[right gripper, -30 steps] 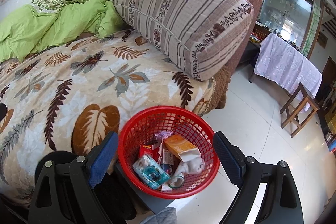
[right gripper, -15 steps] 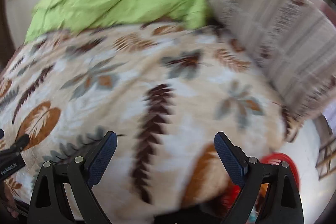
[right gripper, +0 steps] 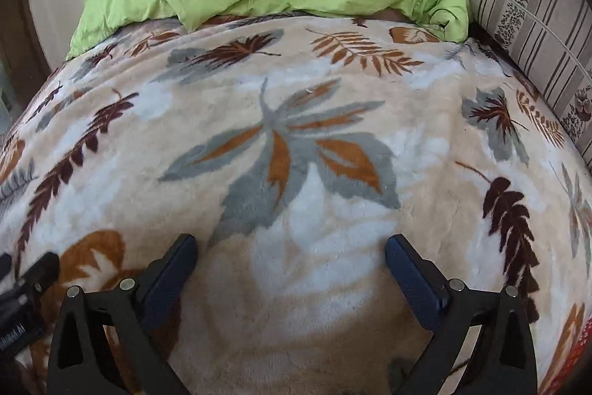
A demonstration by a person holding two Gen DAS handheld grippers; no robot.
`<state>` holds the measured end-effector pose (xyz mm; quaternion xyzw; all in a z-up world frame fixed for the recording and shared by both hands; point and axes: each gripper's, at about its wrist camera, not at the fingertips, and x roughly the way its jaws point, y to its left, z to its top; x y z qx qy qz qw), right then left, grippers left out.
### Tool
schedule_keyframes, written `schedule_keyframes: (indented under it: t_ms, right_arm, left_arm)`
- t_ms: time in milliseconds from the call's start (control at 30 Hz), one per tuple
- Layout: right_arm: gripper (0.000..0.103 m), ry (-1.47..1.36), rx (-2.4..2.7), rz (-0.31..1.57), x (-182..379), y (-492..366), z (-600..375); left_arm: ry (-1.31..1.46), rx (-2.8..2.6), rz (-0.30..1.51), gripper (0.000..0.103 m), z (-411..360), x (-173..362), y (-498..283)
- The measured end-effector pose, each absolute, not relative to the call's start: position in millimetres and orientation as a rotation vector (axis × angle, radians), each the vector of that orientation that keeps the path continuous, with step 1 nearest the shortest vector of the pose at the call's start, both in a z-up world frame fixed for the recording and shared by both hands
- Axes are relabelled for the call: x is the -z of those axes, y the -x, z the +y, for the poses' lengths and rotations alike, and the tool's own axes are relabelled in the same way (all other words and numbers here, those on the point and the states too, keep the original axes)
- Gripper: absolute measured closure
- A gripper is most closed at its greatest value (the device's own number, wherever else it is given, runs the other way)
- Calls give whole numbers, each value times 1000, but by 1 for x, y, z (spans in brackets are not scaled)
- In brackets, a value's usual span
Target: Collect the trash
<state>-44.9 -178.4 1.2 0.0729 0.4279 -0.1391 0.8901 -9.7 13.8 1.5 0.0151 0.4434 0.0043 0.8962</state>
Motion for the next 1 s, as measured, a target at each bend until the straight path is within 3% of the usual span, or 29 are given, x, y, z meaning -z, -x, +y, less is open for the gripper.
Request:
schedule_keyframes:
  t_ms: [1000]
  right_arm:
    - [1, -152, 288, 886, -2, 42, -181]
  left_arm:
    - [-17, 6, 884, 0, 18, -1, 19]
